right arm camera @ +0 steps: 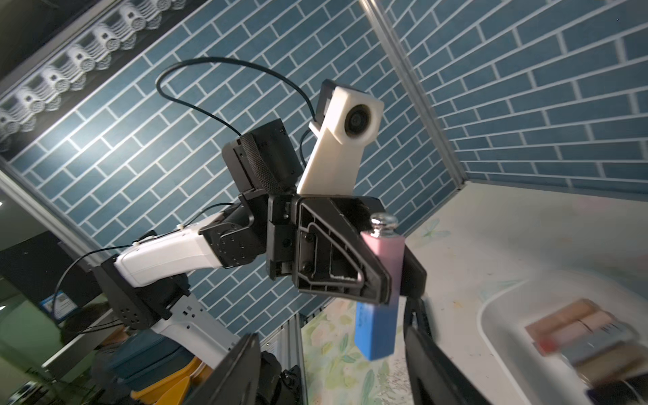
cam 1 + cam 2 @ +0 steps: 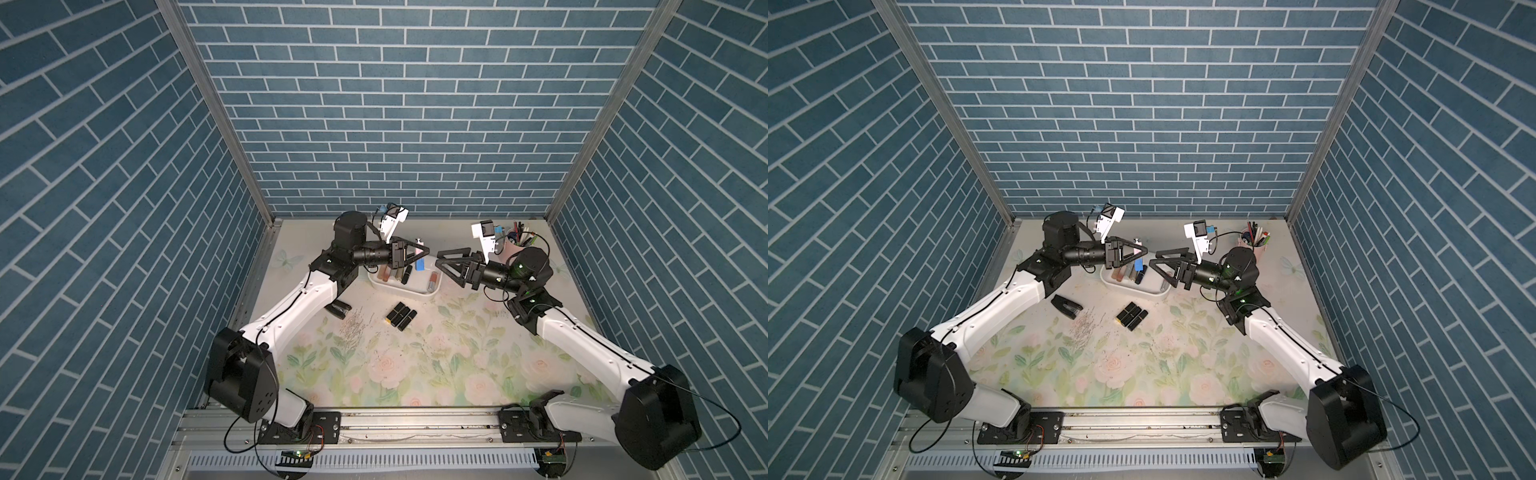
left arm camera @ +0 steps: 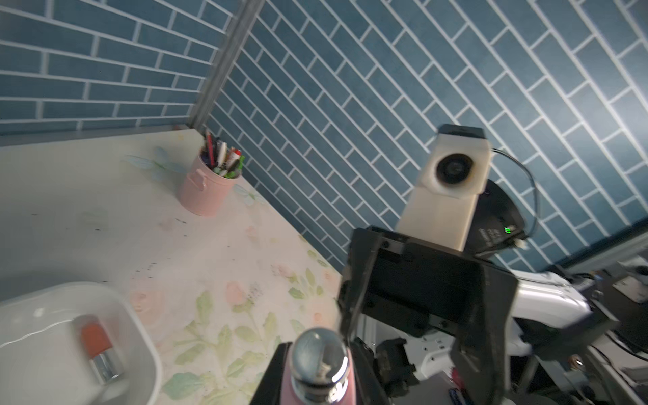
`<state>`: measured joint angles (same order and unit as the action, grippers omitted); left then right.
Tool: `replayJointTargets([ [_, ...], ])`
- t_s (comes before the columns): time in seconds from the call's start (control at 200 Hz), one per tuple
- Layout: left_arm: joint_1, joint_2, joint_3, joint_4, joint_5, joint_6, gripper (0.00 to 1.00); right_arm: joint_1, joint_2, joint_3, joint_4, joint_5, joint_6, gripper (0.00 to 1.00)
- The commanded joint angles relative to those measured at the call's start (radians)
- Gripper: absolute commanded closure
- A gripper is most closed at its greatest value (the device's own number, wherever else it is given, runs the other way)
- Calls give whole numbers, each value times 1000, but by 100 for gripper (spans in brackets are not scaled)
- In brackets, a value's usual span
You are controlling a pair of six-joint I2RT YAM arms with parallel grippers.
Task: Put the lipstick into the storage box
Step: Place the lipstick in the storage box.
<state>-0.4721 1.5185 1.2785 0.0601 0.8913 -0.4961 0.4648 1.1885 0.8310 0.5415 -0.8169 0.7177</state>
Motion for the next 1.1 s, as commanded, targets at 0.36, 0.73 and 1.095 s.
replayJointTargets([
  [0.36,-123,423,380,-464,-850,308,100,-11,9,14,-742,599,-256,31],
  [0.73,-148,680,548,-517,-976,355,100,-11,8,-26,-756,598,-282,31],
  [1.095,-149,721,527,-490,-949,340,100,-12,11,-58,-732,580,-284,31],
])
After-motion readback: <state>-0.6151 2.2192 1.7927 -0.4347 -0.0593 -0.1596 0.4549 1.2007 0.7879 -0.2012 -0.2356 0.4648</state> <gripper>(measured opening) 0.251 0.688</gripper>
